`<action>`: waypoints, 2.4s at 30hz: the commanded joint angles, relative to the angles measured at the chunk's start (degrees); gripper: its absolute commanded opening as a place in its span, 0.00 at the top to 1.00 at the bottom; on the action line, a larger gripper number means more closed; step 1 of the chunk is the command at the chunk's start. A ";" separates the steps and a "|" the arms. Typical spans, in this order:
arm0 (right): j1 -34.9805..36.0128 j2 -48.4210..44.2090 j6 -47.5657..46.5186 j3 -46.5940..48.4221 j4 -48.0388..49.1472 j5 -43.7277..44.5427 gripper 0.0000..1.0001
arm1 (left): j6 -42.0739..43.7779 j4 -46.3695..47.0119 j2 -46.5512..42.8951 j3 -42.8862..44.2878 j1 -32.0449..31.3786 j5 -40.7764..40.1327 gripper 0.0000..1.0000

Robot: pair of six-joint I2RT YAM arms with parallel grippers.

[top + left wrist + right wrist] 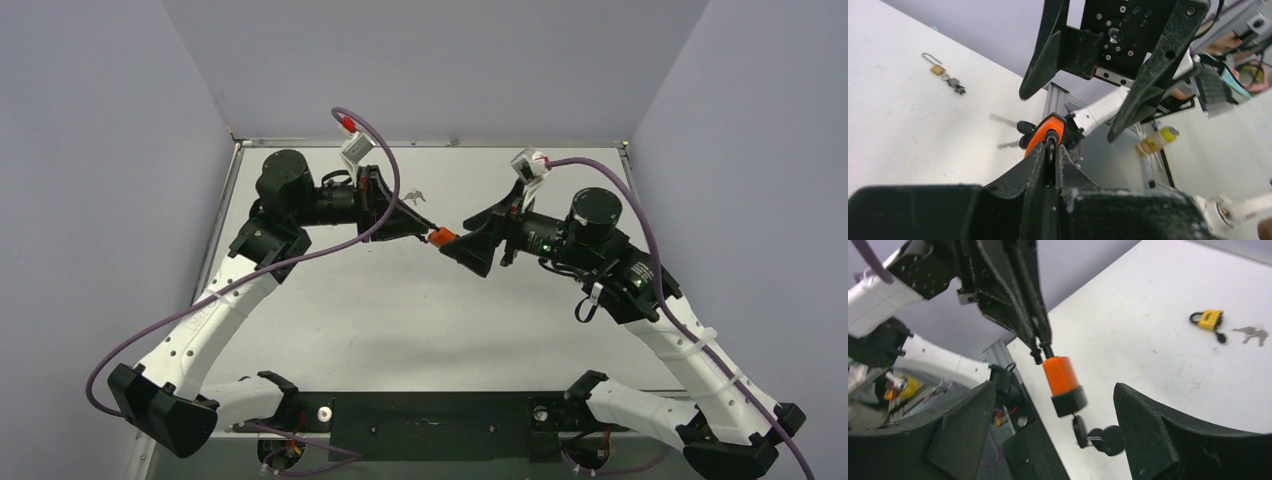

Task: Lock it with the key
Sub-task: Lock the lock.

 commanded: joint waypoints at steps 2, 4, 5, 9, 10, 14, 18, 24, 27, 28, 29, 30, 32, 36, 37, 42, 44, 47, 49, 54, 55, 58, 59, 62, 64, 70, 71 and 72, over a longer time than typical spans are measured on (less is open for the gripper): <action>-11.77 -3.96 8.17 -6.13 22.00 -4.70 0.16 | 0.23 -1.16 -3.12 6.97 -0.21 -13.97 1.00; -14.67 -3.31 10.48 -5.90 27.91 -7.75 0.16 | -3.14 3.44 -3.55 7.61 -0.25 -16.20 1.00; -15.33 -2.65 11.16 -4.72 30.40 -8.84 0.16 | -4.67 4.05 -3.55 8.76 -0.32 -17.00 1.00; -15.01 0.08 12.87 -0.58 37.22 -11.27 0.19 | -8.09 5.56 -2.80 12.90 -0.73 -21.87 1.00; -14.84 0.53 12.15 0.20 37.58 -11.28 0.20 | -8.85 6.60 -2.56 13.95 -0.84 -22.30 1.00; -13.41 4.57 10.17 5.63 37.61 -11.61 0.28 | -11.96 6.19 -1.70 17.96 -1.44 -25.03 1.00; -9.62 8.22 5.24 11.60 33.02 -10.27 0.31 | -13.25 5.61 -0.97 20.99 -1.89 -25.43 1.00; -6.71 11.61 3.58 16.58 31.26 -11.76 0.36 | -13.31 4.42 -0.86 23.34 -2.10 -25.60 1.00; -5.77 11.61 3.24 16.29 30.94 -11.76 0.44 | -13.27 4.26 -1.18 23.76 -2.10 -25.33 1.00; -5.55 11.50 3.44 15.92 31.20 -11.77 0.47 | -13.29 4.24 -1.18 23.82 -2.08 -25.25 1.00; -5.36 11.47 3.62 15.74 31.42 -11.73 0.49 | -13.25 4.23 -1.21 23.87 -2.09 -25.22 1.00; -5.25 11.33 3.83 15.45 31.60 -11.71 0.52 | -13.18 4.23 -1.24 23.87 -2.10 -25.13 1.00; -5.16 10.97 4.61 14.94 32.53 -11.83 0.56 | -13.13 4.23 -1.22 23.74 -2.10 -24.95 1.00; -5.17 10.60 6.34 14.48 34.38 -12.31 0.61 | -13.18 4.74 -1.49 22.91 -2.10 -24.56 1.00; -5.00 10.67 6.98 14.43 34.92 -12.52 0.62 | -13.23 4.79 -1.46 22.63 -2.08 -24.53 1.00; -4.44 10.94 8.37 13.56 36.51 -13.78 0.63 | -13.40 5.52 -1.29 22.22 -2.10 -24.12 1.00; -4.31 11.03 8.41 13.11 36.78 -13.74 0.62 | -13.47 5.74 -1.13 22.21 -2.10 -23.86 1.00; -4.22 11.24 9.12 13.00 37.58 -14.14 0.60 | -13.48 5.72 -1.11 22.23 -2.10 -23.68 1.00; -4.16 11.24 9.50 13.01 37.92 -14.28 0.62 | -13.48 5.73 -1.09 22.09 -2.10 -23.57 1.00; -4.19 11.08 10.46 13.14 38.39 -13.74 0.81 | -12.99 4.97 -1.16 21.42 -2.10 -23.31 1.00; -4.20 10.99 10.67 13.12 38.38 -13.68 0.89 | -12.79 4.08 -1.17 21.33 -2.10 -23.01 1.00; -4.18 10.10 11.35 12.51 37.68 -13.25 1.00 | -10.18 1.36 -1.16 20.87 -2.03 -20.65 1.00; -4.20 9.80 11.53 12.28 37.55 -13.27 1.00 | -9.50 -1.76 -1.27 20.78 -2.02 -20.15 0.97; -4.16 8.20 11.57 10.83 36.06 -13.35 1.00 | -5.28 -5.79 -2.43 19.98 -1.70 -17.59 0.84; -4.26 7.35 11.51 10.20 34.99 -13.46 1.00 | -2.78 -9.26 -3.37 19.56 -1.47 -16.13 0.77; -4.23 5.32 11.49 9.15 32.56 -14.65 1.00 | 1.55 -13.86 -4.74 19.78 -0.81 -12.14 0.72; -4.22 5.17 11.57 8.93 32.22 -14.88 1.00 | 1.82 -13.96 -5.15 19.54 -0.55 -11.86 0.72; -4.17 4.90 11.62 8.77 32.04 -15.21 1.00 | 1.95 -13.94 -5.47 19.34 -0.40 -11.33 0.72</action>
